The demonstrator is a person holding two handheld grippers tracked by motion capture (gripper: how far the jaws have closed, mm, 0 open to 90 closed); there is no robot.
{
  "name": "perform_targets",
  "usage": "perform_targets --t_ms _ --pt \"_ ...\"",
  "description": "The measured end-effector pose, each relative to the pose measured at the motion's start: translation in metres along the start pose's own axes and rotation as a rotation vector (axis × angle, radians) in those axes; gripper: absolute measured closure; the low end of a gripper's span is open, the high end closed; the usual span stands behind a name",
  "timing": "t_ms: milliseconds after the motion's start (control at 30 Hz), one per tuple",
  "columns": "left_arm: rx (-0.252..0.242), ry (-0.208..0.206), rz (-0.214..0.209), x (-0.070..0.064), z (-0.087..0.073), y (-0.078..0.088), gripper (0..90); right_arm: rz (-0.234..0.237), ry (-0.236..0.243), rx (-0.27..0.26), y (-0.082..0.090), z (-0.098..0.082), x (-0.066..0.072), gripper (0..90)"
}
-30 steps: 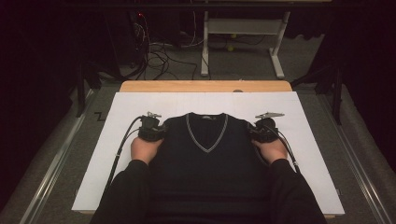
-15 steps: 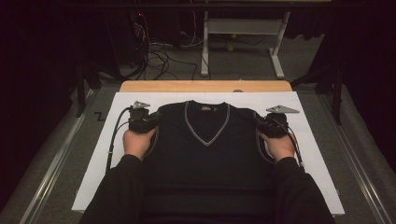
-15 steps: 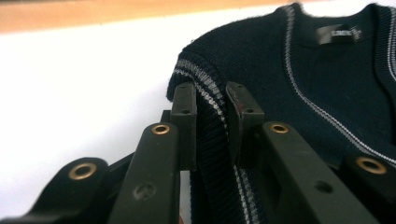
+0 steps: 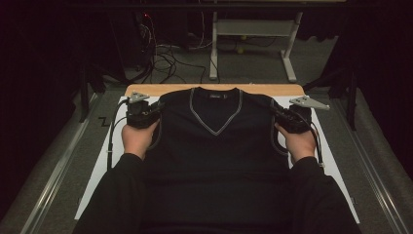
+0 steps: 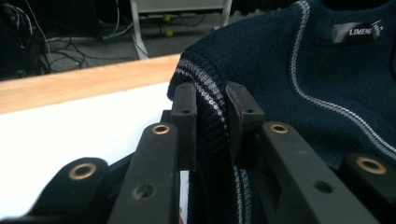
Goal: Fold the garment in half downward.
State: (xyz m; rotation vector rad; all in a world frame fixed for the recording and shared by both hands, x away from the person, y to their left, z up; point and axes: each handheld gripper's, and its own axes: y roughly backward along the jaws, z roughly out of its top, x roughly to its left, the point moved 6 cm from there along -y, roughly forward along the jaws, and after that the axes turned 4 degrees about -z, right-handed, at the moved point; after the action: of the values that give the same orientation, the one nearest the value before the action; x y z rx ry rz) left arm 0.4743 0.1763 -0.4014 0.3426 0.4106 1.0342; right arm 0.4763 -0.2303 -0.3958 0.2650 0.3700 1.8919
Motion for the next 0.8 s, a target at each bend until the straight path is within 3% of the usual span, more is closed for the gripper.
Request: perform_targets --t_ms 167,433,633,800 --pt "-0.053 -0.026 -0.010 -0.002 0.016 0.010 71.7 -0.003 -0.001 -0.037 0.005 0.016 0.001 80.8" --pt "-0.088 -0.040 -0.011 -0.006 0.036 0.018 71.6 0.001 -0.004 -0.087 0.015 0.034 -0.002 80.8" --pt "-0.042 -0.033 -0.008 -0.005 0.025 0.010 71.6 0.005 0.000 -0.066 0.012 0.030 -0.003 80.7" --pt "-0.032 -0.018 -0.014 -0.004 0.017 0.007 71.5 0.011 -0.001 -0.046 0.008 0.020 -0.001 80.7"
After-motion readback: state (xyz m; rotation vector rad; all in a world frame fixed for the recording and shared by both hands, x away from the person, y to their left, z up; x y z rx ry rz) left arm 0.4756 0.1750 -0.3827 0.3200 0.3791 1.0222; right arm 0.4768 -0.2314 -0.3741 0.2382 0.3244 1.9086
